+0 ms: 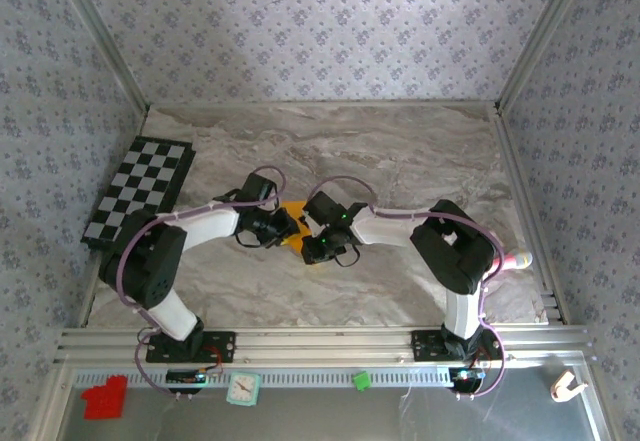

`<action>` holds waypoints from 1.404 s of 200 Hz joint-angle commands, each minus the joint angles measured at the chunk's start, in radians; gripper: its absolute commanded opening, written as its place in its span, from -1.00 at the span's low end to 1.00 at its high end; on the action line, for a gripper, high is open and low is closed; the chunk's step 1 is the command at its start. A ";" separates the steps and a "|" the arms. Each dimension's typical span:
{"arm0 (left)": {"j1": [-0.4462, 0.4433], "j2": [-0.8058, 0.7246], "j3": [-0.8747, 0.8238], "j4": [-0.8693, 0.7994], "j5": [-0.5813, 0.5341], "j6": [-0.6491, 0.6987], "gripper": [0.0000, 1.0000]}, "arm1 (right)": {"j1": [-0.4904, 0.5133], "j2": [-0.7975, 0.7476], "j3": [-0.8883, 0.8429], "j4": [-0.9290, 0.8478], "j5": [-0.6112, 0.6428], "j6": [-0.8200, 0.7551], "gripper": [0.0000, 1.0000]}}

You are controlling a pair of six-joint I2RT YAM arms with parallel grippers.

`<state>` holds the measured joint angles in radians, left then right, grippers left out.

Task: Fold a paper plane with a square sheet of paper (pick it up from the middle)
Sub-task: Third fold the triangle at the center of the table.

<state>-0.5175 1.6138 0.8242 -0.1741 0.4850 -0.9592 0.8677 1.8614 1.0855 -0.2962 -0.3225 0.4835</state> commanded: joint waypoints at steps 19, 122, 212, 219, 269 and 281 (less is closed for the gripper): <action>-0.021 -0.026 -0.070 0.135 0.058 0.008 -0.75 | -0.011 0.040 0.000 -0.048 -0.009 0.019 -0.77; -0.049 0.043 -0.079 0.101 -0.016 -0.010 -0.86 | -0.016 0.045 0.001 -0.043 -0.020 0.029 -0.78; -0.047 0.055 -0.109 0.060 -0.094 -0.018 -0.90 | -0.018 0.040 -0.002 -0.031 -0.030 0.046 -0.77; -0.047 0.058 -0.109 0.055 -0.099 -0.018 -0.91 | -0.019 0.029 -0.001 -0.021 -0.037 0.047 -0.77; -0.047 0.070 -0.112 0.045 -0.111 -0.013 -0.93 | -0.027 -0.064 0.014 0.044 -0.075 0.049 -0.74; -0.048 0.070 -0.108 0.045 -0.112 -0.012 -0.92 | -0.026 -0.051 0.020 0.036 -0.072 0.042 -0.74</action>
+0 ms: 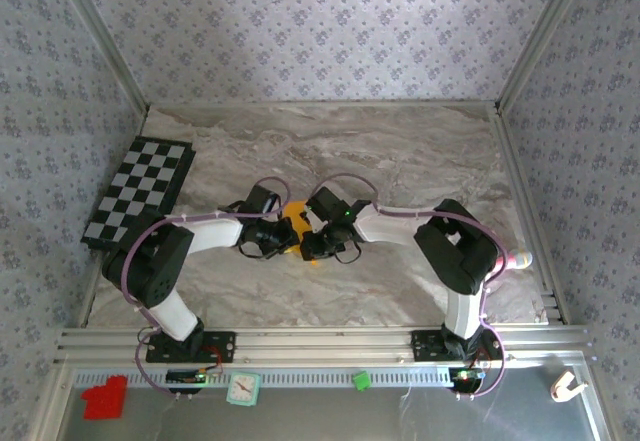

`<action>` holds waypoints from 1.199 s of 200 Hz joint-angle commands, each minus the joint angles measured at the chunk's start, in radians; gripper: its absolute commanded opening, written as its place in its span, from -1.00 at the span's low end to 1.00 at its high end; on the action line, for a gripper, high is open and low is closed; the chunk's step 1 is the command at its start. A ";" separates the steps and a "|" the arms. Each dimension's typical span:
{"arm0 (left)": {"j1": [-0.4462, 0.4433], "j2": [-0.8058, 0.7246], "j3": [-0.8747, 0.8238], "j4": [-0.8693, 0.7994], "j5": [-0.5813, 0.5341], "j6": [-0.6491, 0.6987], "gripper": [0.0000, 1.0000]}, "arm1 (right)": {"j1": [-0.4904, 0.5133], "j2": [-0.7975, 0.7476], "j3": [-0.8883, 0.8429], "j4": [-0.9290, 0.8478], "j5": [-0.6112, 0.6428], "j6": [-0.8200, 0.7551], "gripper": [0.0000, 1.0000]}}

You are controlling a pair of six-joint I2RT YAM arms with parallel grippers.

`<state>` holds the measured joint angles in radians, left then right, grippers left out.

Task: Fold a paper plane with a square sheet of paper (pick it up from the middle)
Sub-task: Third fold the triangle at the center of the table.

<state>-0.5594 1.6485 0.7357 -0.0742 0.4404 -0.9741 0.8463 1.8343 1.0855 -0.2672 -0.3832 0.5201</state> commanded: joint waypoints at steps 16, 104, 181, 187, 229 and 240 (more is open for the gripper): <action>-0.005 0.038 -0.017 -0.056 -0.067 0.003 -0.93 | -0.002 -0.002 0.026 -0.006 -0.008 -0.001 -0.75; -0.003 0.059 -0.031 -0.084 -0.099 0.003 -0.95 | -0.004 0.077 0.024 -0.046 0.030 -0.040 -0.77; 0.041 0.079 -0.101 -0.011 -0.066 0.020 -1.00 | -0.008 -0.065 -0.146 -0.041 -0.044 -0.094 -0.78; 0.041 0.078 -0.099 -0.006 -0.061 0.020 -1.00 | -0.007 -0.077 -0.157 -0.039 -0.049 -0.104 -0.78; 0.042 0.062 -0.081 0.006 -0.043 0.023 -0.99 | -0.016 -0.151 -0.131 -0.022 -0.019 -0.129 -0.77; 0.041 0.060 -0.078 0.005 -0.039 0.020 -0.99 | -0.013 -0.154 -0.109 -0.015 -0.007 -0.128 -0.76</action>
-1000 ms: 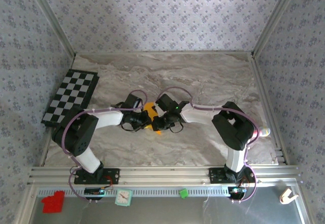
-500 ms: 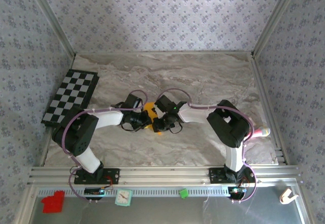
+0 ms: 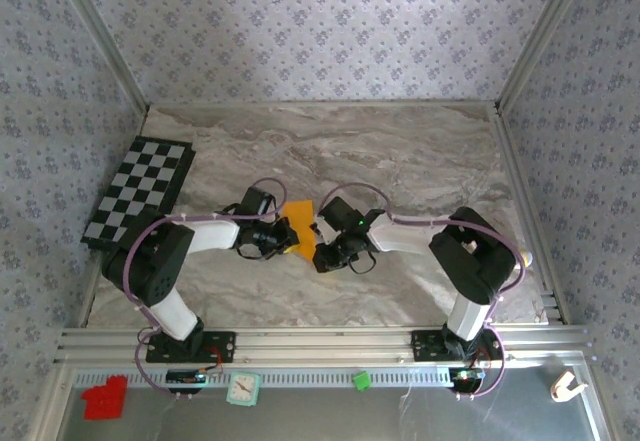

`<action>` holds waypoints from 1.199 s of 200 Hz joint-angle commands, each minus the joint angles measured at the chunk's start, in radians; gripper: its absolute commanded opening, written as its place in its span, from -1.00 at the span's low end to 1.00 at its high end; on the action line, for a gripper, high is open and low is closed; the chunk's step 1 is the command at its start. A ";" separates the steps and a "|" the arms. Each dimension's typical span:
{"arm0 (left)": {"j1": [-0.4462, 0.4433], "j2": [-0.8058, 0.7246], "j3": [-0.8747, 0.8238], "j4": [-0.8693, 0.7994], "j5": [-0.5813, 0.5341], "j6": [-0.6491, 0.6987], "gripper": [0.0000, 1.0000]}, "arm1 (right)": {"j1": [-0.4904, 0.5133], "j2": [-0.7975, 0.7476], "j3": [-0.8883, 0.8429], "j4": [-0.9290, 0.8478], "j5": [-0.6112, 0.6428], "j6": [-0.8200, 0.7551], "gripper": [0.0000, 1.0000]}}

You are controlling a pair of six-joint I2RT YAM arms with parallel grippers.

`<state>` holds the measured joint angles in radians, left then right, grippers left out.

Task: Fold a paper plane with a square sheet of paper (pick it up from the middle)
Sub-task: Third fold the triangle at the center of the table.

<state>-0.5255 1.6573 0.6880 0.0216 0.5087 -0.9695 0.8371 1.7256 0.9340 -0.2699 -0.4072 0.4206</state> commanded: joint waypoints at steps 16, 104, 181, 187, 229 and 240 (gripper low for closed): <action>0.007 0.050 -0.026 -0.088 -0.101 0.017 -0.99 | 0.001 -0.011 0.077 -0.003 0.031 -0.028 -0.76; 0.007 0.014 -0.001 -0.068 -0.062 0.040 -0.96 | 0.000 0.149 0.154 -0.008 0.077 -0.016 -0.80; 0.006 -0.037 0.082 -0.135 -0.139 0.139 -0.88 | 0.002 0.208 0.176 -0.117 0.150 0.000 -0.80; 0.006 -0.030 0.084 -0.130 -0.143 0.143 -0.87 | 0.002 0.213 0.179 -0.122 0.150 0.001 -0.80; 0.015 -0.001 0.079 -0.104 -0.155 0.145 -0.87 | 0.002 0.229 0.185 -0.144 0.161 0.016 -0.80; 0.016 0.005 0.068 -0.099 -0.165 0.144 -0.88 | 0.003 0.233 0.185 -0.151 0.165 0.024 -0.80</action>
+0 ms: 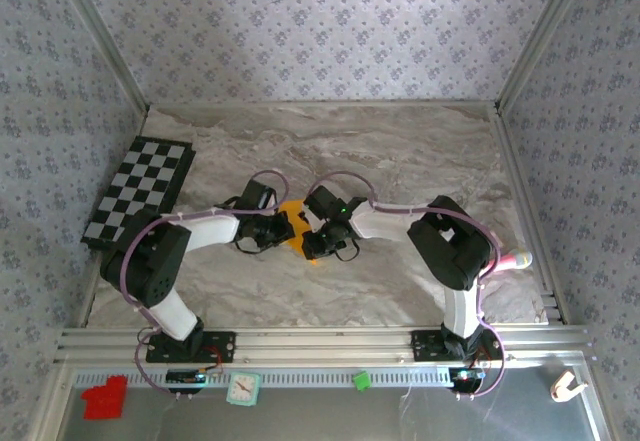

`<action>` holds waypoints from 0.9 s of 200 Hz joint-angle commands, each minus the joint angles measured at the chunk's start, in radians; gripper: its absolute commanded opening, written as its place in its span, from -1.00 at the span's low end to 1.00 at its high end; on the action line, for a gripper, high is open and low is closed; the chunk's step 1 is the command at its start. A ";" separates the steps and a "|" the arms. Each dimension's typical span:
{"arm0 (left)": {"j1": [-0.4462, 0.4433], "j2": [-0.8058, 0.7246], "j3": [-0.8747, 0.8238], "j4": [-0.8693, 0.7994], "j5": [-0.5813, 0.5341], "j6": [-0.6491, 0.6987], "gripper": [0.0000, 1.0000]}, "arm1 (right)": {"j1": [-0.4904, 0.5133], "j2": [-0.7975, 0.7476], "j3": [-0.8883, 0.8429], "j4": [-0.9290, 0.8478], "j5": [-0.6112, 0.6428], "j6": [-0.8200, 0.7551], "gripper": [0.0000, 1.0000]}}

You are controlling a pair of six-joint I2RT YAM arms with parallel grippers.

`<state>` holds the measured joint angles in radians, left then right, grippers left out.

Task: Fold a paper plane with a square sheet of paper (pick it up from the middle)
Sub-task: Third fold the triangle at the center of the table.

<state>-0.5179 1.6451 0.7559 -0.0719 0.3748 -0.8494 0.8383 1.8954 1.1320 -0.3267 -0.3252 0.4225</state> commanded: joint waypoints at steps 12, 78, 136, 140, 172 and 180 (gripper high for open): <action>0.016 0.024 -0.020 0.012 -0.031 0.020 -0.88 | 0.002 0.065 -0.014 -0.099 0.087 0.030 -0.80; 0.099 0.035 -0.092 0.070 -0.056 0.087 -0.86 | -0.001 0.090 -0.026 -0.164 0.118 0.108 -0.80; 0.182 0.006 -0.042 0.026 -0.041 0.145 -0.83 | -0.008 0.097 -0.037 -0.171 0.122 0.155 -0.81; 0.181 -0.003 -0.041 0.025 -0.039 0.142 -0.82 | -0.007 0.098 -0.035 -0.166 0.120 0.159 -0.81; 0.183 -0.088 -0.017 -0.045 -0.085 0.162 -0.79 | -0.009 0.109 -0.027 -0.146 0.104 0.188 -0.80; 0.183 -0.109 -0.008 -0.069 -0.094 0.166 -0.78 | -0.008 0.109 -0.028 -0.145 0.100 0.192 -0.80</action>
<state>-0.3508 1.6085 0.7052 -0.0414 0.3786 -0.7242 0.8371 1.9167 1.1530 -0.3218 -0.3038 0.5739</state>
